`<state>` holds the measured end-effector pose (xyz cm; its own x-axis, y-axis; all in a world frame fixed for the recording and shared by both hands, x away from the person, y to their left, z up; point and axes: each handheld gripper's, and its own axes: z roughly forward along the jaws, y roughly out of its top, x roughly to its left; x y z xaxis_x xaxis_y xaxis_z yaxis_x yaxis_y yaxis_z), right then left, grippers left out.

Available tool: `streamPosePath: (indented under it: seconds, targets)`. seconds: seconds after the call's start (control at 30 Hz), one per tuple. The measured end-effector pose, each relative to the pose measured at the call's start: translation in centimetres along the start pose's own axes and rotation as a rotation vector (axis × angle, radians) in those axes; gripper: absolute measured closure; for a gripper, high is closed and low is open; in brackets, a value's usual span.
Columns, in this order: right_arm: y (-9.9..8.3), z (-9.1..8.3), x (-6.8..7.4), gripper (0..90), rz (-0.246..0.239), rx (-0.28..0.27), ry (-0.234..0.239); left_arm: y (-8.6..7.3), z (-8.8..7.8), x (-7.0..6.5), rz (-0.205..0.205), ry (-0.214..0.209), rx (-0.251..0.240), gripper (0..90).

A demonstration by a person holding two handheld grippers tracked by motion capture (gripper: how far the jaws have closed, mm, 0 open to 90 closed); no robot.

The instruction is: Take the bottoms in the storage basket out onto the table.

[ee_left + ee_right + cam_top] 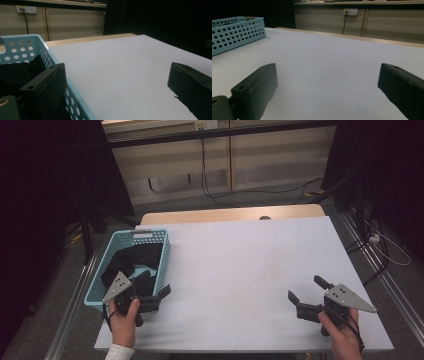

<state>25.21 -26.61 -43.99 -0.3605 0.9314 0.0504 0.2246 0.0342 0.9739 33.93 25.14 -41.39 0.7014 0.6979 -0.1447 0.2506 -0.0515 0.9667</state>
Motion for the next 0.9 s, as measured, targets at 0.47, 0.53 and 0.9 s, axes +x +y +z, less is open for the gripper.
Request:
streamPosePath:
  seconds: [0.47, 0.53, 0.9]
  targets:
    - [0.0, 0.0, 0.1, 2.0, -0.013, 0.002, 0.016, 0.2, -0.2, -0.1, -0.007, -0.005, -0.007, 2.3]
    - [0.0, 0.0, 0.1, 1.9, -0.011, 0.002, 0.016, 0.3, -0.2, -0.1, -0.003, -0.007, -0.009, 2.3]
    - [0.0, 0.0, 0.1, 2.6, -0.008, 0.002, 0.022, 1.0, -0.1, -0.1, -0.013, -0.028, -0.023, 2.3]
